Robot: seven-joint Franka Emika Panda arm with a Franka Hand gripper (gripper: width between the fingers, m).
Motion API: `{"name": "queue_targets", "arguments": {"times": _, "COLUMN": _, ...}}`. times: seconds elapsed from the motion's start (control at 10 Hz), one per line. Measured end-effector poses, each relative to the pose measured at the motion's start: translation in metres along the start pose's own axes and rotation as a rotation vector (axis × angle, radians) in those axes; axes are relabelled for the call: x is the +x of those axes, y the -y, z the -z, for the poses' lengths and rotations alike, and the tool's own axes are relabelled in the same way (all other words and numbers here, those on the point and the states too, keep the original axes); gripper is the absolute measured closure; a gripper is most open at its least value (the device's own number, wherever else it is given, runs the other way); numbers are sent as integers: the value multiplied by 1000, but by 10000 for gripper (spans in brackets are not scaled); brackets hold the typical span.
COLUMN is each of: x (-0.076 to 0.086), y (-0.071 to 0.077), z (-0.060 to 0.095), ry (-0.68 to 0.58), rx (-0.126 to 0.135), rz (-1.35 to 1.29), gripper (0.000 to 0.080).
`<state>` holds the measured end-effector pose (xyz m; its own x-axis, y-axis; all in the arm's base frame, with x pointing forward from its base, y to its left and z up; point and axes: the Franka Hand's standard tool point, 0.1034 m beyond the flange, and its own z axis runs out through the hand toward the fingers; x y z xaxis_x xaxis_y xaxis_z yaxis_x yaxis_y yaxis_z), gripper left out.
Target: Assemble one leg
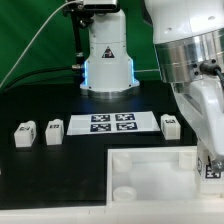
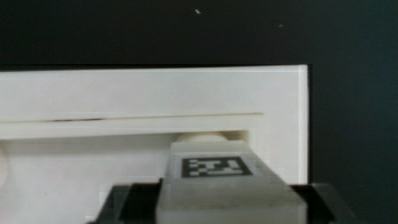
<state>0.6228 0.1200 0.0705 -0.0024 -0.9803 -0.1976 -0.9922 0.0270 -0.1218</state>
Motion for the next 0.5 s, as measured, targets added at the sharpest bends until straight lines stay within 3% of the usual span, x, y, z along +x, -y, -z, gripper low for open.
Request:
{"name": "queue_targets", "arguments": {"times": 0.3, "x": 0, "y": 0, "z": -1, "ry": -2, "rx": -5, "rz": 128, "gripper": 503}}
{"name": "queue_targets", "arguments": {"times": 0.4, "x": 0, "y": 0, "z": 0, "ry": 3, "rx": -15, "rz": 337, "gripper": 315}}
{"name": "queue_targets", "arguments": {"times": 0.5, "x": 0, "y": 1, "z": 1, "ry": 6, "rx": -31, "rz": 549, "gripper": 315}}
